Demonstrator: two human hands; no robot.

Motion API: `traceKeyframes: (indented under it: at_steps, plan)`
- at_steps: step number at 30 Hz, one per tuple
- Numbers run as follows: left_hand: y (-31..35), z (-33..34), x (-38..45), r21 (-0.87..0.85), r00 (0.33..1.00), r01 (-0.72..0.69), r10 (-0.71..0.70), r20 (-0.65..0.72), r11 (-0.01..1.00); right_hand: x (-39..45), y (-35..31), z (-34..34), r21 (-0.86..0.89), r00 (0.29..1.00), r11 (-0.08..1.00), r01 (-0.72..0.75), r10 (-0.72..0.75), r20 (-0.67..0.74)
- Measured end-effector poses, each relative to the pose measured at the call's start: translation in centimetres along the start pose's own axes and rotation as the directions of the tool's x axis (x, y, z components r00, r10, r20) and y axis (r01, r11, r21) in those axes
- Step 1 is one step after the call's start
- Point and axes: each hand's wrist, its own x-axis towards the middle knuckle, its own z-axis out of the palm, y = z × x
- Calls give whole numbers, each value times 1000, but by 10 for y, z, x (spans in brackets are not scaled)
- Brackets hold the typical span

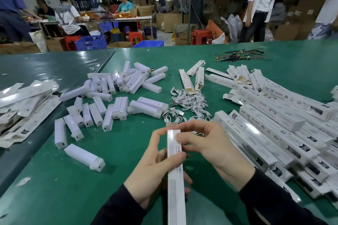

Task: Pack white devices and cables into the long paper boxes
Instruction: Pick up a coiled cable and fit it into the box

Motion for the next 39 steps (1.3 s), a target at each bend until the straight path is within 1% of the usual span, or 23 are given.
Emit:
traceKeyframes:
  at_steps: [2, 4, 6, 9, 11, 16, 23, 28, 31, 34, 39]
  plan:
    - [0, -2, -1, 20, 997, 33, -35, 69, 999, 1, 1, -1, -11, 999, 1000, -21, 20, -39]
    - [1, -3, -1, 13, 995, 37, -38, 98, 999, 3, 2, -2, 12, 995, 997, -78, 79, -61]
    - [1, -4, -1, 6, 993, 33, -33, 114, 999, 5, 1, -4, 17, 991, 992, -125, 126, -36]
    - [-1, -2, -2, 17, 988, 49, -51, 143, 999, 5, -1, -4, -33, 985, 985, -170, 171, 25]
    - [-1, 0, -3, 15, 988, 53, -54, 146, 998, 6, 0, -5, 1, 981, 981, -194, 194, 26]
    - [-1, 1, -3, 23, 987, 47, -50, 150, 999, 7, 1, -8, 15, 980, 981, -196, 195, 35]
    - [1, -1, -5, 3, 983, 70, -70, 168, 998, 7, 1, -9, 30, 986, 986, -166, 164, 40]
    - [2, -1, -5, -3, 981, 86, -84, 175, 996, 6, 0, -10, -6, 989, 990, -140, 140, 43]
    - [4, 0, -6, -22, 977, 102, -96, 190, 994, 6, -2, -13, -61, 988, 990, -131, 135, 79]
    - [6, 0, -6, -54, 974, 119, -106, 198, 991, 6, -3, -16, -136, 991, 988, -74, 88, 104]
    - [7, -1, -5, -106, 975, 127, -104, 198, 986, 5, -4, -17, -166, 993, 986, 34, -14, 120]
